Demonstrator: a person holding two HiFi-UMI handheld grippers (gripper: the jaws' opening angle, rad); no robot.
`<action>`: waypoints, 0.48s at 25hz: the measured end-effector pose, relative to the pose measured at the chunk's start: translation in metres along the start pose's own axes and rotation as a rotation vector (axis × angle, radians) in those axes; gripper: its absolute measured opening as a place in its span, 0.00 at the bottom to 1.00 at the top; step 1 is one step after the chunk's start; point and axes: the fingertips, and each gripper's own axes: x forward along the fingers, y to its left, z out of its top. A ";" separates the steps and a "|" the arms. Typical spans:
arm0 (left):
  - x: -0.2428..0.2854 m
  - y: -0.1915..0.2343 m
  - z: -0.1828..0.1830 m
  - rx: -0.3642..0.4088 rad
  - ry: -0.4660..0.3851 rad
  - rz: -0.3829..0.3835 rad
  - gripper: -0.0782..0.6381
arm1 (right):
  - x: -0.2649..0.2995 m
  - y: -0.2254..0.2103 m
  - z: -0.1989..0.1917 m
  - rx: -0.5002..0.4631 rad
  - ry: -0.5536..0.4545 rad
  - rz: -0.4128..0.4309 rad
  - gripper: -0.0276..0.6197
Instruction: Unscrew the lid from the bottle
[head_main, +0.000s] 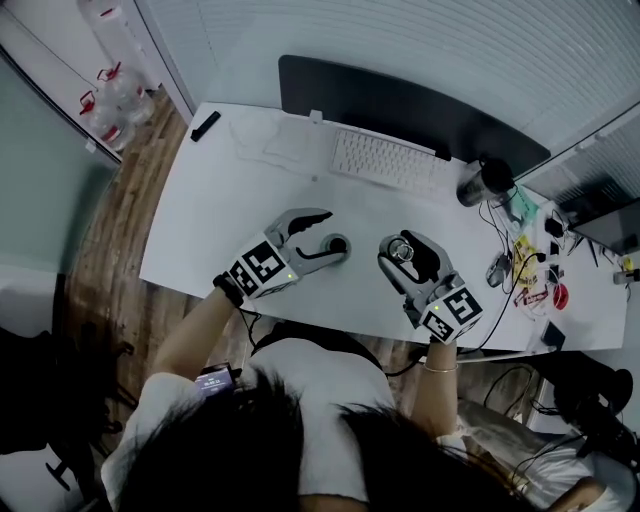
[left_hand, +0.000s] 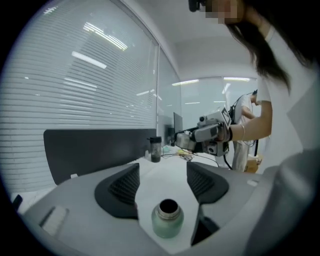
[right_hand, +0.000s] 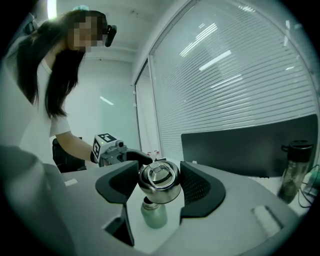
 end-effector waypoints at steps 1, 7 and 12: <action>0.001 0.002 0.008 0.003 -0.015 0.018 0.59 | -0.004 -0.003 0.005 -0.011 -0.007 -0.022 0.44; 0.008 0.013 0.053 -0.022 -0.110 0.126 0.57 | -0.028 -0.028 0.029 -0.045 -0.068 -0.190 0.44; 0.015 0.018 0.076 -0.052 -0.156 0.219 0.53 | -0.055 -0.050 0.044 -0.038 -0.123 -0.347 0.44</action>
